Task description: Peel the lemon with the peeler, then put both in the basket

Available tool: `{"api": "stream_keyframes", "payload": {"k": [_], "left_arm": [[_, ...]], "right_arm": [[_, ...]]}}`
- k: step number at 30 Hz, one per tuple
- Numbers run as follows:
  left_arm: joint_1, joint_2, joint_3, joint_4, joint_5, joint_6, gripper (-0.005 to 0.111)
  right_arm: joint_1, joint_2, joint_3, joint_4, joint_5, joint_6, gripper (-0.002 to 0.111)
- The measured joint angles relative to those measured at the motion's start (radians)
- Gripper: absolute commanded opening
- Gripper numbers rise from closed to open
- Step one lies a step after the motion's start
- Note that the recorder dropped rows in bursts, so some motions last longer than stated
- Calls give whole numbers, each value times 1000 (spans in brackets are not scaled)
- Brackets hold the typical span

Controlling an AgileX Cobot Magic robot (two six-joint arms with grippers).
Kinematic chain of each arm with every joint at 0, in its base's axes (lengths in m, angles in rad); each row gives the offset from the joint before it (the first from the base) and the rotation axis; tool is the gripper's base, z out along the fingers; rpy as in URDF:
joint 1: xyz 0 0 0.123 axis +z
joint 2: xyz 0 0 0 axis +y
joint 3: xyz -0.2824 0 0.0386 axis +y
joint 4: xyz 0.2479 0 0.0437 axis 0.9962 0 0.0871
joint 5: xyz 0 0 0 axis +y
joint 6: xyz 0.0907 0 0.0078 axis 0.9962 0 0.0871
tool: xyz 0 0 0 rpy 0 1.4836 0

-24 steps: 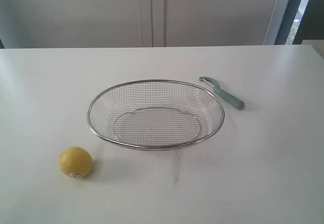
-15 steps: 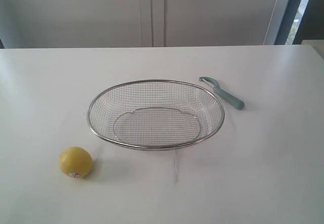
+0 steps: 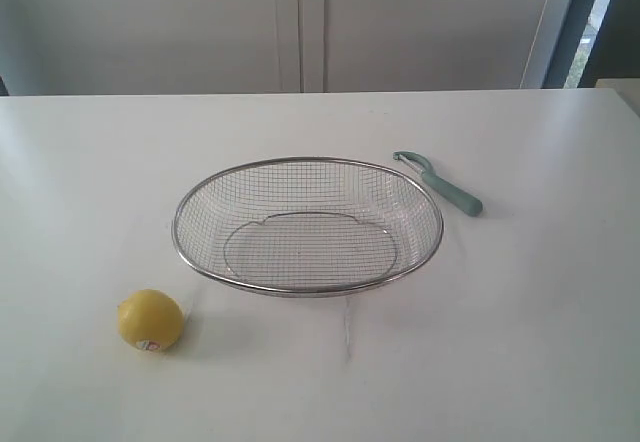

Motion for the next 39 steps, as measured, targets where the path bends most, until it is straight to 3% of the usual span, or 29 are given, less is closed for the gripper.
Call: {"api": "stream_keyframes", "payload": {"k": [13,27,39], "left_arm": [[0,0,0,0,0,0,0],[0,0,0,0,0,0,0],[0,0,0,0,0,0,0]], "right_arm": [[0,0,0,0,-338,0,0],[0,0,0,2,-366,0,0],[0,0,0,2,-425,170,0]]}}
